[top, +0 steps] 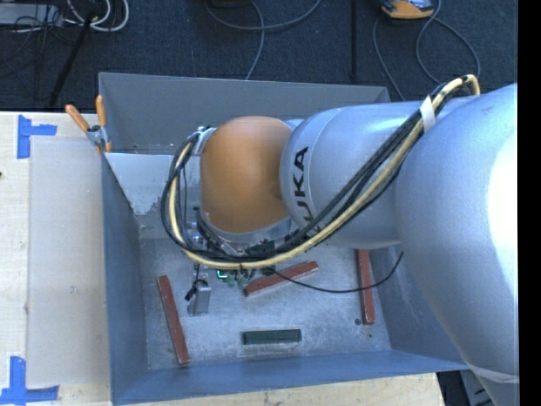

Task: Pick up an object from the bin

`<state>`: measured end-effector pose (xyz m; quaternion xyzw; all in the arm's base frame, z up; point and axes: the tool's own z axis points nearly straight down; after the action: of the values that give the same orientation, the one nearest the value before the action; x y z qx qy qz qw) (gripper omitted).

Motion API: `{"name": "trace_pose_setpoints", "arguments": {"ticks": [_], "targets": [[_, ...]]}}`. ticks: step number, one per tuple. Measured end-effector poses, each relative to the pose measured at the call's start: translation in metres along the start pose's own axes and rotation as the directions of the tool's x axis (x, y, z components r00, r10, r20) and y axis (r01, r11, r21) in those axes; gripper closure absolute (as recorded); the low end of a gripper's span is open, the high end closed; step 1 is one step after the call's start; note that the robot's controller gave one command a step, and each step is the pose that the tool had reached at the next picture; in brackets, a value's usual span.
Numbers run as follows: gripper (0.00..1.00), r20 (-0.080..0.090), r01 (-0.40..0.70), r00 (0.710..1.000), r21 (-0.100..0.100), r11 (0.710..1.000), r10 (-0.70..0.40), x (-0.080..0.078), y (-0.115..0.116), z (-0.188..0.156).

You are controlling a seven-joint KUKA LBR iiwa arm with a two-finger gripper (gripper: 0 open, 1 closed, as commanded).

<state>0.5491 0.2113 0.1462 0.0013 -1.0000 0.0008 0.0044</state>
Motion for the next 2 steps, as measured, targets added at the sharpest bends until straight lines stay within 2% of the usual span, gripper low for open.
{"name": "trace_pose_setpoints", "arguments": {"ticks": [1, 2], "targets": [[0.00, 0.006, 0.262, 0.965, 0.001, 0.965, -0.262, 0.036, 0.034, 0.077], [0.00, 0.011, 0.597, 0.802, 0.004, 0.802, -0.597, 0.078, 0.022, 0.046]]}}
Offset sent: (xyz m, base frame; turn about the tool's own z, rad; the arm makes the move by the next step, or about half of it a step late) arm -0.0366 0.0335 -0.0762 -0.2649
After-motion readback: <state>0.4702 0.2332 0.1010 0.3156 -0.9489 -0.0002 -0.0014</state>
